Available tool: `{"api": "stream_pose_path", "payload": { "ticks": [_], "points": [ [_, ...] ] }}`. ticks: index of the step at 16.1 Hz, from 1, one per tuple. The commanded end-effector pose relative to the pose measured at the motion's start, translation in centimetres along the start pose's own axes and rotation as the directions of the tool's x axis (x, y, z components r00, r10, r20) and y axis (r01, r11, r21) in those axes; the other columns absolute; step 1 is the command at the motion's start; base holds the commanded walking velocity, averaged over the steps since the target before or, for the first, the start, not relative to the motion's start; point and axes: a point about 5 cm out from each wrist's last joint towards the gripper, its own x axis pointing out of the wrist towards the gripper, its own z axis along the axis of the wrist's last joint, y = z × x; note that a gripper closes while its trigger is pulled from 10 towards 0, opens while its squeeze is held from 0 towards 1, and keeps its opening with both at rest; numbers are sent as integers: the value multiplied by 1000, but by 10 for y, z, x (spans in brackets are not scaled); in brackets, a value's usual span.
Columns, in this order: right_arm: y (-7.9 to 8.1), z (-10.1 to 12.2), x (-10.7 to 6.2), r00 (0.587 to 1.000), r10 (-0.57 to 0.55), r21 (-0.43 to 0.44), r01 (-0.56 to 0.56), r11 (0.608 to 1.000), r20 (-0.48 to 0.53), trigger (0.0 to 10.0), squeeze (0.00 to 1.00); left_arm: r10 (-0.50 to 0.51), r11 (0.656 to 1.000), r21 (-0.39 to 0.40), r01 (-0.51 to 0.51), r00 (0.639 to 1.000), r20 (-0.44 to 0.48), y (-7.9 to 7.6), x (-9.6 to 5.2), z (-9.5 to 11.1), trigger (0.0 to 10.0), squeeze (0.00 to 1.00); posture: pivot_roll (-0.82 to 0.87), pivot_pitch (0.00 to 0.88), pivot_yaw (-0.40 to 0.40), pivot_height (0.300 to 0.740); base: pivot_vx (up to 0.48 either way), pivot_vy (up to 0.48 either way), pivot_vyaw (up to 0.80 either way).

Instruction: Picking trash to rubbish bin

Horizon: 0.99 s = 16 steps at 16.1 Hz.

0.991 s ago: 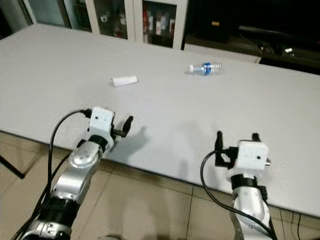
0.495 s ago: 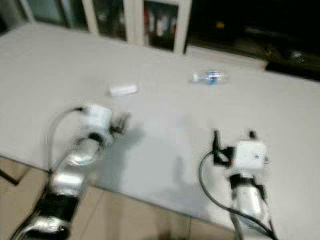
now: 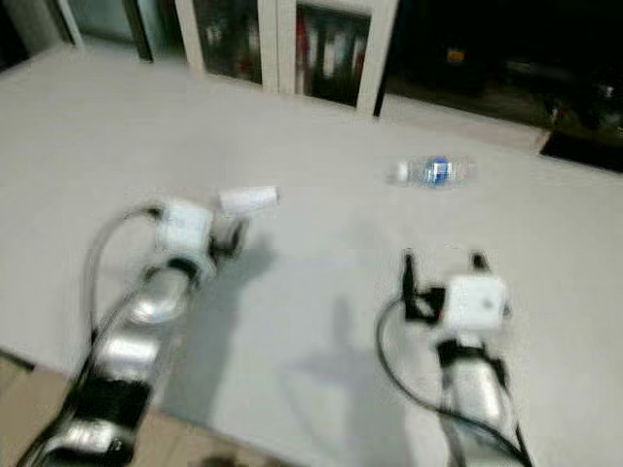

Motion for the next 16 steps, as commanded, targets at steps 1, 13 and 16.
{"api": "stream_pose_path", "payload": {
  "ticks": [1, 13, 16],
  "points": [
    [1, 3, -1, 1000, -1, -9, 1, 1000, 9, 10000, 0, 11, 1000, 18, -11, 1000, -1, 7, -1, 0, 10000, 0, 208, 110, -59, 740, 0, 0, 0],
    [-1, 2, -15, 1000, -1, -14, 1, 1000, -18, 10000, 216, 37, 994, 102, -35, 999, -20, 21, 29, 4, 10000, 0, 168, 150, -64, 740, 0, 0, 0],
    [-2, 4, -22, 1000, -8, -15, 8, 1000, -26, 10000, 0, 29, 993, 116, -28, 1000, -8, 17, 39, 10, 10000, 0, 137, 171, -58, 740, 0, 0, 0]
  ]
}}
